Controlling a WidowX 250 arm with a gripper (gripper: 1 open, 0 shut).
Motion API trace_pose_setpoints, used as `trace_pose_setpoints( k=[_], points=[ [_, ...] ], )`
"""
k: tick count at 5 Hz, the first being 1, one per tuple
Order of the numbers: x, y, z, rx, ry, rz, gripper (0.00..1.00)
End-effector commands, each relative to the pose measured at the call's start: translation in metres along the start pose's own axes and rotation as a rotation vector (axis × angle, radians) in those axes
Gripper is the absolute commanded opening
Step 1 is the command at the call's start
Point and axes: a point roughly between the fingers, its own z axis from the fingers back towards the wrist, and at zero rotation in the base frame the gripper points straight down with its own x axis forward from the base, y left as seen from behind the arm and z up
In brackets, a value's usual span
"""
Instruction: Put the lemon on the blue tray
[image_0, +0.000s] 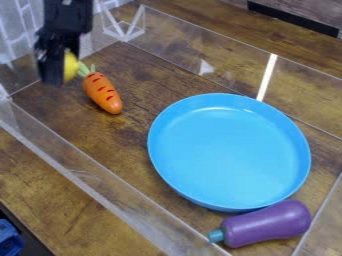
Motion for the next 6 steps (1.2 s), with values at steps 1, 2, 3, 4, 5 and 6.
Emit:
trace_pose_setpoints(
  k=[1,2,3,4,5,6],
  points=[
    [0.026,-0.014,0.048,0.103,-0.010,-0.022,0.00],
    [0.061,-0.028,0.051,0.107,-0.001,-0.125,0.00],
    [0.096,-0.044,0.048,0.106,0.003,-0.186,0.00],
    [0.128,-0.065,0.044,0.103,0.003,-0.165,0.00],
    [0.153,-0.081,0.038,0.098,-0.019,-0.106,0.00],
    [0.171,-0.086,0.035,0.095,-0.037,-0.047,0.00]
  ],
)
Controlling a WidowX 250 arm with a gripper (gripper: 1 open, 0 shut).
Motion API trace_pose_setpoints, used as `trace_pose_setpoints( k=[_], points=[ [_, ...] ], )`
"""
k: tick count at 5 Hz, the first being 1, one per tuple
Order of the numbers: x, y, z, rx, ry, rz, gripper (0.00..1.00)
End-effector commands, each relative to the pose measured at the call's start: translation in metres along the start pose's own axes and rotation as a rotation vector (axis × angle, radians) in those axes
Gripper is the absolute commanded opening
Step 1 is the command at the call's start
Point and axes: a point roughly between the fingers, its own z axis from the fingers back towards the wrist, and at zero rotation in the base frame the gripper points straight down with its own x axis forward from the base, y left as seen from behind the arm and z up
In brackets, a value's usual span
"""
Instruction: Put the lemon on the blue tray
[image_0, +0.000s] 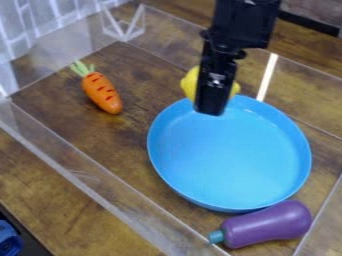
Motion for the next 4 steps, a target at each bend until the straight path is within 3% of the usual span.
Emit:
trace_pose_setpoints(
  k=[1,2,4],
  points=[
    [0.007,-0.004,0.019,0.044,-0.058,0.057,0.00],
    [0.008,0.002,0.022,0.039,-0.076,0.129,0.00],
    [0.007,-0.007,0.002,0.017,-0.107,0.214,0.00]
  ],
)
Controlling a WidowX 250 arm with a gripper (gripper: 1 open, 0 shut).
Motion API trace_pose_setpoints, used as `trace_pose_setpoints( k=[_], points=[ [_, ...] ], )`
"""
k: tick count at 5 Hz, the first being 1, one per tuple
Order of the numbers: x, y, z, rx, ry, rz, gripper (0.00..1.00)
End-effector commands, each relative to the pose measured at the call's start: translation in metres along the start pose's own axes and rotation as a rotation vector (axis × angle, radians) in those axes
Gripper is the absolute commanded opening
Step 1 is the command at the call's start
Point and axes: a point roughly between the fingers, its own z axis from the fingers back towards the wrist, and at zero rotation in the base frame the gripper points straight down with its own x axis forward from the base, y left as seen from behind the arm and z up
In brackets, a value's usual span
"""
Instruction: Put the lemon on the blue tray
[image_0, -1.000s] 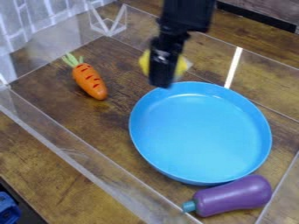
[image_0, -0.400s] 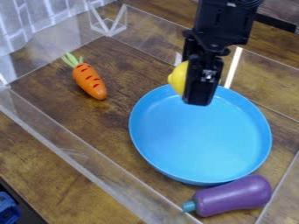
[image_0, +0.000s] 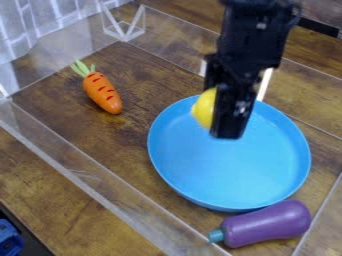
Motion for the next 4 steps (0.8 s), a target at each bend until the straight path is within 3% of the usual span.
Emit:
trace_pose_setpoints(
  k=[1,2,3,4],
  points=[
    [-0.0007,-0.0044,0.0109,0.042,-0.081,0.062,0.00],
    [-0.0039,-0.0086,0.0041,0.032,-0.093,0.117,0.00],
    [-0.0049,-0.0042,0.0108,0.021,-0.095,0.096,0.00],
    [-0.0018,0.0014,0.0043,0.009,-0.096,0.077,0.00]
  ],
)
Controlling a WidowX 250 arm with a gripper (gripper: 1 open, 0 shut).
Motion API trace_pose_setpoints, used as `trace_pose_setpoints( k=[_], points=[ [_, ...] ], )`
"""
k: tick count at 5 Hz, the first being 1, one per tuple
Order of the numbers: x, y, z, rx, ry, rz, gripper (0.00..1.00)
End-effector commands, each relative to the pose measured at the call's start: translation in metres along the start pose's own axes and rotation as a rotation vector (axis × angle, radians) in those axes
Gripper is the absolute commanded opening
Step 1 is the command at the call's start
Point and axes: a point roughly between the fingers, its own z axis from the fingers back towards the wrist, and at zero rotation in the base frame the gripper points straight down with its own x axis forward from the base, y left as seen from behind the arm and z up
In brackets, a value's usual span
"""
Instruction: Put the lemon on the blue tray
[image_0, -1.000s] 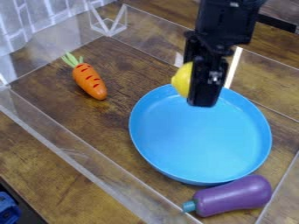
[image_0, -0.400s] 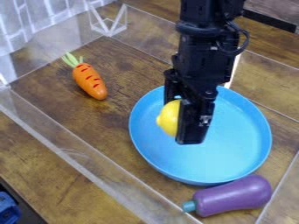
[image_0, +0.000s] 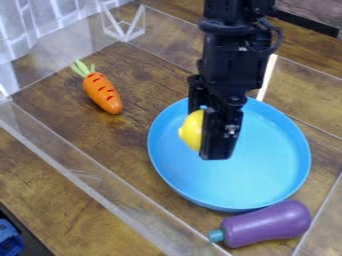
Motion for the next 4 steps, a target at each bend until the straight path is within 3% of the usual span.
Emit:
trace_pose_setpoints(
  k=[1,2,4],
  points=[
    [0.011,0.008,0.009,0.021,-0.060,-0.017,0.00],
    [0.016,0.012,0.005,0.012,-0.067,-0.009,0.00],
    [0.013,-0.001,0.003,-0.006,-0.065,-0.055,0.00]
  ],
)
